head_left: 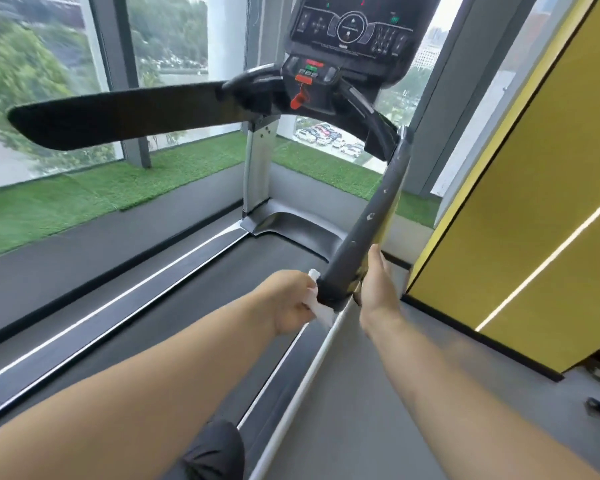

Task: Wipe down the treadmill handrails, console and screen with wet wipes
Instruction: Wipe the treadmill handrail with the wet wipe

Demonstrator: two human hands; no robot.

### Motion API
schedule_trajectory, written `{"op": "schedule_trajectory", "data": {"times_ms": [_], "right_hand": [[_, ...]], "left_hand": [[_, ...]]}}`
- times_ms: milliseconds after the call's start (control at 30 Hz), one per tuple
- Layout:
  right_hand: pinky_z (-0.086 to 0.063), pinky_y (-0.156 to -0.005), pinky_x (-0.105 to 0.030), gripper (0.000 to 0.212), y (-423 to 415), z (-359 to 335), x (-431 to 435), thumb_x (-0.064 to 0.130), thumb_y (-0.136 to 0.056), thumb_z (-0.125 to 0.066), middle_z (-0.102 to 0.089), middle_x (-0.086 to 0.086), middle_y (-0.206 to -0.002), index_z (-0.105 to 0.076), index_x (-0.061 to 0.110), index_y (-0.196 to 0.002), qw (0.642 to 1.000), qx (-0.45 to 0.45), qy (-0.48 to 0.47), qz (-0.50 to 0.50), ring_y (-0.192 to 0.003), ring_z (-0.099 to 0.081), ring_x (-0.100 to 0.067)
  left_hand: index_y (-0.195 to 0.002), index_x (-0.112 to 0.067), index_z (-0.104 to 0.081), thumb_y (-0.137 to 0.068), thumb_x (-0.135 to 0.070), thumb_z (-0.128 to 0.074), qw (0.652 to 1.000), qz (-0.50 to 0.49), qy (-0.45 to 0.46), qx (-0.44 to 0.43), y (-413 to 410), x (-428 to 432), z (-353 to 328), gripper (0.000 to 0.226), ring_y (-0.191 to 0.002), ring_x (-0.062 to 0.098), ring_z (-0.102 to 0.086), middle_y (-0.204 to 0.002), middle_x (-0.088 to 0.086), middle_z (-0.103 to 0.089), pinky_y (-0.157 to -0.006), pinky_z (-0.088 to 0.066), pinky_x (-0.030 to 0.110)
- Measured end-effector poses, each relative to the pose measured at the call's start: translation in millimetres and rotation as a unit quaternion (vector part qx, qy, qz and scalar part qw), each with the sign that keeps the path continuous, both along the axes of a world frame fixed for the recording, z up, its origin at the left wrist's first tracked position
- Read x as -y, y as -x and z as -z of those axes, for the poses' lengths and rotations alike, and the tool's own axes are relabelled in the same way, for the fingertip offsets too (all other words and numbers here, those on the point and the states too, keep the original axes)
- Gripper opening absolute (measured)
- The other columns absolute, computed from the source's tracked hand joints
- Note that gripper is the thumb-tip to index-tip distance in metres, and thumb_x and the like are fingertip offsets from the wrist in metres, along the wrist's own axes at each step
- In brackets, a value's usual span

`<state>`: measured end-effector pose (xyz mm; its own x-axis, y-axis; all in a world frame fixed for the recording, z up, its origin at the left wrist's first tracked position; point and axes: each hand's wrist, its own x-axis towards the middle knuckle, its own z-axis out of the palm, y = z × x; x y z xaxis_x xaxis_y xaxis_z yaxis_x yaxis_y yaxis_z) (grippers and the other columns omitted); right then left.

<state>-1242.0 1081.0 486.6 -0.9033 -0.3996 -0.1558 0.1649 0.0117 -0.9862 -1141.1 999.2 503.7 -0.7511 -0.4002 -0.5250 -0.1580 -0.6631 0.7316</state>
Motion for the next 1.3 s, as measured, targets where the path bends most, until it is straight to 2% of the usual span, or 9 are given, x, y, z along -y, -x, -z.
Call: {"op": "schedule_trajectory", "data": {"times_ms": [233, 367, 500, 633, 733, 867, 1000, 1100, 1300], "right_hand": [[-0.043, -0.103, -0.036, 0.046, -25.0, -15.9, -29.9, 0.039, -0.098, -0.043, -0.044, 0.006, -0.14, -0.038, 0.022, -0.141, 0.99, -0.13, 0.021, -0.049, -0.127, -0.045, -0.013], [-0.054, -0.087, -0.032, 0.065, -33.2, -34.1, -37.6, 0.052, -0.077, -0.057, -0.054, 0.007, -0.126, -0.04, 0.028, -0.135, 0.984, -0.104, 0.084, -0.12, -0.111, -0.057, -0.012], [-0.057, -0.082, -0.036, 0.032, -12.8, -40.1, -38.6, 0.012, -0.083, -0.071, -0.072, -0.004, -0.099, -0.061, 0.013, -0.113, 0.992, -0.027, 0.07, -0.097, -0.09, -0.068, -0.019], [-0.053, -0.075, -0.031, 0.021, 17.0, -35.1, -35.9, 0.003, -0.083, -0.068, -0.07, 0.004, -0.08, -0.065, 0.024, -0.083, 0.986, -0.155, -0.006, -0.057, -0.079, -0.063, -0.014], [-0.05, -0.076, -0.031, 0.014, 37.1, -31.5, -23.7, 0.014, -0.086, -0.066, -0.067, 0.006, -0.081, -0.07, 0.026, -0.079, 0.93, -0.345, -0.109, -0.062, -0.081, -0.062, -0.014], [-0.051, -0.078, -0.031, 0.016, 56.3, -15.4, -7.1, 0.012, -0.081, -0.06, -0.065, -0.003, -0.091, -0.075, 0.01, -0.087, 0.798, -0.559, -0.17, -0.151, -0.087, -0.059, -0.018], [-0.045, -0.085, -0.029, 0.044, 68.9, -1.2, -5.4, 0.048, -0.084, -0.053, -0.059, -0.003, -0.103, -0.073, 0.012, -0.098, 0.7, -0.663, -0.193, -0.184, -0.094, -0.048, -0.018], [-0.044, -0.081, -0.027, 0.049, 73.4, -1.9, -4.3, 0.055, -0.087, -0.05, -0.056, -0.002, -0.099, -0.072, 0.012, -0.099, 0.683, -0.677, -0.176, -0.209, -0.09, -0.045, -0.017], [-0.05, -0.07, -0.033, 0.022, 90.1, -4.0, -5.2, 0.013, -0.089, -0.059, -0.06, -0.003, -0.082, -0.072, 0.007, -0.105, 0.635, -0.733, -0.112, -0.217, -0.079, -0.053, -0.021]], "left_hand": [[-0.123, 0.012, -0.047, -0.093, 0.007, -0.027, 0.994, 0.002, -0.063, -0.092, -13.7, 18.0, -36.0, 0.036, -0.109, 0.04, -0.056, -0.121, 0.028, -0.05, -0.065, -0.057, 0.04], [-0.117, 0.006, -0.048, -0.094, -0.001, -0.034, 0.994, 0.03, -0.024, -0.106, -2.4, 0.6, -51.1, 0.027, -0.081, 0.03, -0.056, -0.107, 0.021, -0.049, -0.056, -0.056, 0.031], [-0.107, 0.001, -0.058, -0.094, -0.005, -0.045, 0.993, 0.044, 0.102, -0.05, 7.8, -11.0, -51.2, 0.019, -0.068, 0.025, -0.058, -0.092, 0.016, -0.057, -0.052, -0.051, 0.025], [-0.097, -0.014, -0.064, -0.095, -0.01, -0.046, 0.941, 0.085, 0.327, -0.002, 16.1, -5.1, -47.7, 0.019, -0.073, 0.018, -0.058, -0.085, 0.005, -0.061, -0.064, -0.055, 0.028], [-0.098, -0.018, -0.062, -0.096, -0.011, -0.044, 0.92, 0.061, 0.387, 0.01, 24.9, 9.7, -44.0, 0.019, -0.069, 0.017, -0.063, -0.088, 0.004, -0.065, -0.067, -0.058, 0.031], [-0.103, -0.018, -0.061, -0.097, -0.01, -0.04, 0.9, 0.056, 0.43, 0.033, 40.0, 30.5, -33.3, 0.023, -0.068, 0.017, -0.061, -0.091, 0.002, -0.068, -0.065, -0.056, 0.033], [-0.099, -0.022, -0.063, -0.097, -0.014, -0.04, 0.9, 0.045, 0.43, 0.057, 55.0, 47.5, -22.9, 0.025, -0.072, 0.014, -0.063, -0.09, -0.003, -0.069, -0.065, -0.055, 0.03], [-0.101, -0.021, -0.063, -0.097, -0.015, -0.039, 0.911, 0.046, 0.403, 0.075, 65.6, 52.3, -18.0, 0.025, -0.077, 0.015, -0.063, -0.09, -0.003, -0.069, -0.07, -0.056, 0.033], [-0.102, -0.02, -0.066, -0.097, -0.015, -0.04, 0.921, 0.058, 0.369, 0.109, 75.6, 43.8, -14.4, 0.027, -0.071, 0.013, -0.059, -0.088, -0.001, -0.065, -0.055, -0.054, 0.023]]}}
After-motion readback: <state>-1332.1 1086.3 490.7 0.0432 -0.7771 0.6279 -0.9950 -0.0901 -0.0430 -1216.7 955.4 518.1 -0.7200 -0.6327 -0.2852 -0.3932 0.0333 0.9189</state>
